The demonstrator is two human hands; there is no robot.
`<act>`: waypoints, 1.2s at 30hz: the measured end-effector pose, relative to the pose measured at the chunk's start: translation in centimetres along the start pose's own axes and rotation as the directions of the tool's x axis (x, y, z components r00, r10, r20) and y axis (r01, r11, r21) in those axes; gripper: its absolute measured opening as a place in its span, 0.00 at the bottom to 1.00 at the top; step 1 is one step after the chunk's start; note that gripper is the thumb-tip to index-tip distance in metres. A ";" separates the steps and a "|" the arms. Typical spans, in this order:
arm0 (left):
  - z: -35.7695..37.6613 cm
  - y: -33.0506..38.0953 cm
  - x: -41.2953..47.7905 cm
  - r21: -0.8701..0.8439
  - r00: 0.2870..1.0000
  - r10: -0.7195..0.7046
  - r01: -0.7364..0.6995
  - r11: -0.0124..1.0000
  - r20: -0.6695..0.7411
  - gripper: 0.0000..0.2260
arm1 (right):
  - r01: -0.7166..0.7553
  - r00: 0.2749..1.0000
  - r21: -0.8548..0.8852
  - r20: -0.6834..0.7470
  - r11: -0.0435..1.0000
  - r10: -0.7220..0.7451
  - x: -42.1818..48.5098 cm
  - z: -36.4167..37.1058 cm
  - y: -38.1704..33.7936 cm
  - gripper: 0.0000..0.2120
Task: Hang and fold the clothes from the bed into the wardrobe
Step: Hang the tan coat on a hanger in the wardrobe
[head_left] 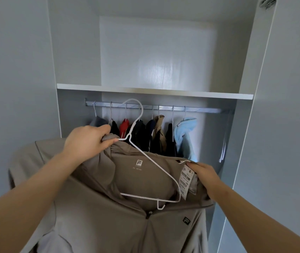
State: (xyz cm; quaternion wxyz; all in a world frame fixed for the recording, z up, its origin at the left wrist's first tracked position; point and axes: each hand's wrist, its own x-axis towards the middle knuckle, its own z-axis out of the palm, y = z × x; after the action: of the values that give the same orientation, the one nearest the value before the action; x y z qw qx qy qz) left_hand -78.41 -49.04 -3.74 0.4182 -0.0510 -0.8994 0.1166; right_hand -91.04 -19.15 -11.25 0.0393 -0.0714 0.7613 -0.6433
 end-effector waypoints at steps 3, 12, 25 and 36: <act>0.6 1.4 0.1 0.084 0.994 -0.110 0.112 0.990 -0.029 0.19 | 0.078 0.997 -0.128 0.016 0.989 -0.076 0.1 0.2 -0.1 0.07; 3.4 6.3 0.2 -0.349 0.970 -0.152 0.212 0.913 0.189 0.17 | 0.126 0.987 -0.058 -0.097 0.990 -0.131 -0.4 2.9 -2.4 0.16; 4.4 6.5 0.2 -0.796 0.870 -0.441 0.423 0.433 0.222 0.15 | 0.384 0.883 -0.770 0.146 0.509 -0.445 -1.1 0.9 -3.4 0.17; 2.2 8.0 3.6 -0.345 0.901 -0.424 0.429 0.835 0.095 0.13 | 0.451 0.888 -0.536 0.190 0.714 -0.418 -1.4 1.7 -1.8 0.25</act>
State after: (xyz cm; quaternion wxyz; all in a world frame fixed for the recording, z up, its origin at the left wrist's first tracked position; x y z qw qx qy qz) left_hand -82.47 -41.02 -4.45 0.4108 0.0765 -0.8970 -0.1444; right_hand -89.33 -20.92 -9.79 -0.1149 -0.2741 0.8774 -0.3766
